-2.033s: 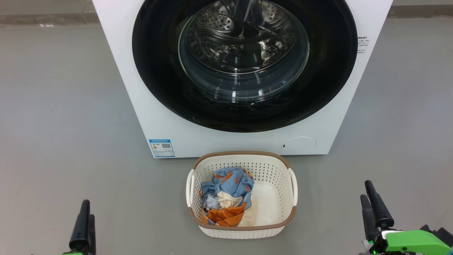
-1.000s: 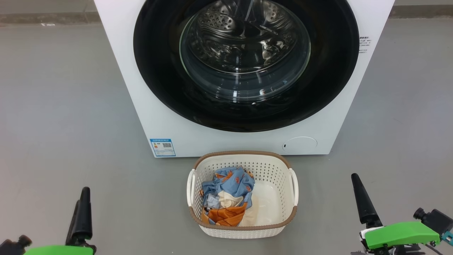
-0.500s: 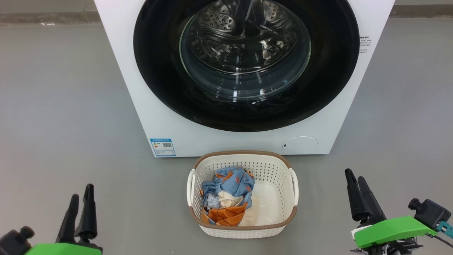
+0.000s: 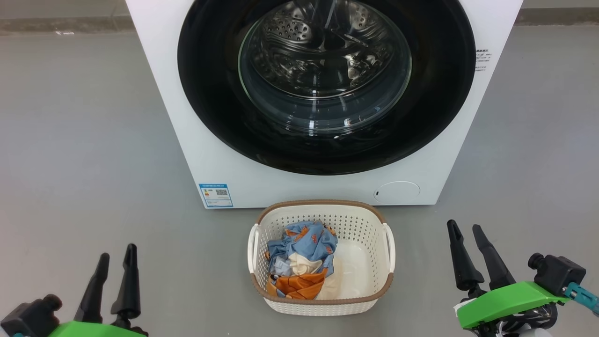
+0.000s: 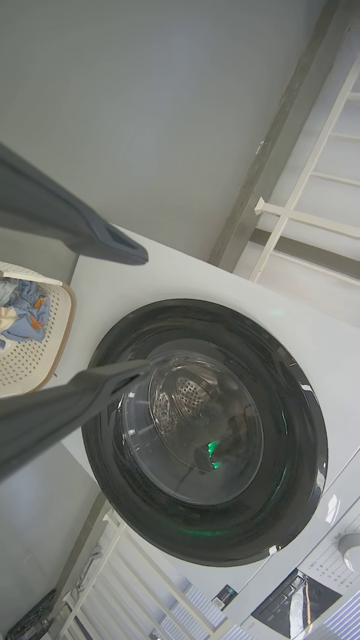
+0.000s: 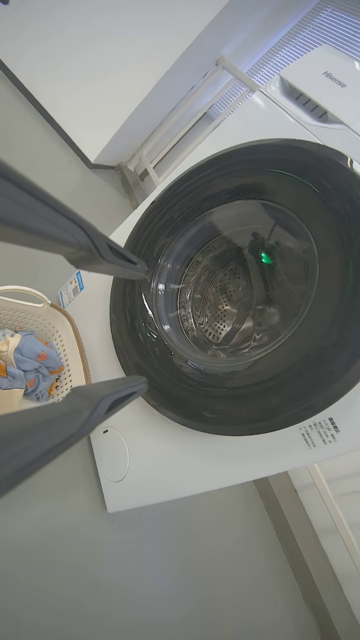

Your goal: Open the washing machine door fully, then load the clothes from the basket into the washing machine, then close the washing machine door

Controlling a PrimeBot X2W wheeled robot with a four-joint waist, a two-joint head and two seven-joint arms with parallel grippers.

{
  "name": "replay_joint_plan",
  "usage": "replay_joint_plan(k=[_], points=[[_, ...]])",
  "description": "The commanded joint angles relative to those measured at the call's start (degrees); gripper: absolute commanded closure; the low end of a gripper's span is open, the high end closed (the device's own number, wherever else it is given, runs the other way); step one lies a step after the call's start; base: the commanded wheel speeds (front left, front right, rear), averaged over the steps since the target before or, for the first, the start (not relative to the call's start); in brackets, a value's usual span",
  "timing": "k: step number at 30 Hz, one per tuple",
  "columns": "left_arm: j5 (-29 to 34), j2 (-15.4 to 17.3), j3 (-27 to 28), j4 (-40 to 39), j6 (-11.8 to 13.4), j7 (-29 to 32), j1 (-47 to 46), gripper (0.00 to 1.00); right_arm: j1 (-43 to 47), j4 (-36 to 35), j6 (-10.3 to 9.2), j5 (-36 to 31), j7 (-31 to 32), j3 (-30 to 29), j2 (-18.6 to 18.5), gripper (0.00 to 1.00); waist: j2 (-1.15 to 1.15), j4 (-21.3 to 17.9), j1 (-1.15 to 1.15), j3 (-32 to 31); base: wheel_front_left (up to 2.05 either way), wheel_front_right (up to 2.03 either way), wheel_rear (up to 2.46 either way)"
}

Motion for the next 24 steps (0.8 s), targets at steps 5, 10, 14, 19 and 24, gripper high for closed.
replay_joint_plan(k=[5, 10, 14, 19, 24], points=[[4.12, 2.6, 0.49, -1.31, -0.17, -1.46, -2.98, 0.0, -2.7, -1.63, -0.05, -4.94, -1.53, 1.15, 0.08, 0.0, 0.0, 0.05, 0.0, -0.06, 0.0, 0.0, 0.0], [7.1, 2.91, 0.15, -1.07, -0.18, -2.32, -3.11, 0.0, -3.08, -1.32, -0.05, -8.37, -2.37, 1.65, 0.13, 0.0, 0.0, 0.11, 0.0, -0.08, 0.0, 0.0, 0.0], [9.39, 3.18, -0.05, -1.3, -0.19, -3.01, -3.23, 0.0, -3.15, -1.24, -0.05, -11.13, -3.04, 2.06, 0.14, 0.0, 0.0, 0.13, 0.0, -0.12, 0.0, 0.0, 0.0], [11.97, 3.38, -0.23, -1.44, -0.2, -4.04, -3.15, 0.0, -3.54, -0.9, -0.06, -14.76, -4.05, 2.56, 0.13, 0.0, 0.0, 0.16, 0.0, -0.09, 0.0, 0.0, 0.0], [13.67, 4.05, -0.87, -1.11, -0.21, -4.9, -3.16, 0.0, -3.81, -0.89, -0.06, -17.65, -4.89, 2.83, 0.12, 0.0, 0.0, 0.18, 0.0, -0.16, 0.0, 0.0, 0.0]])
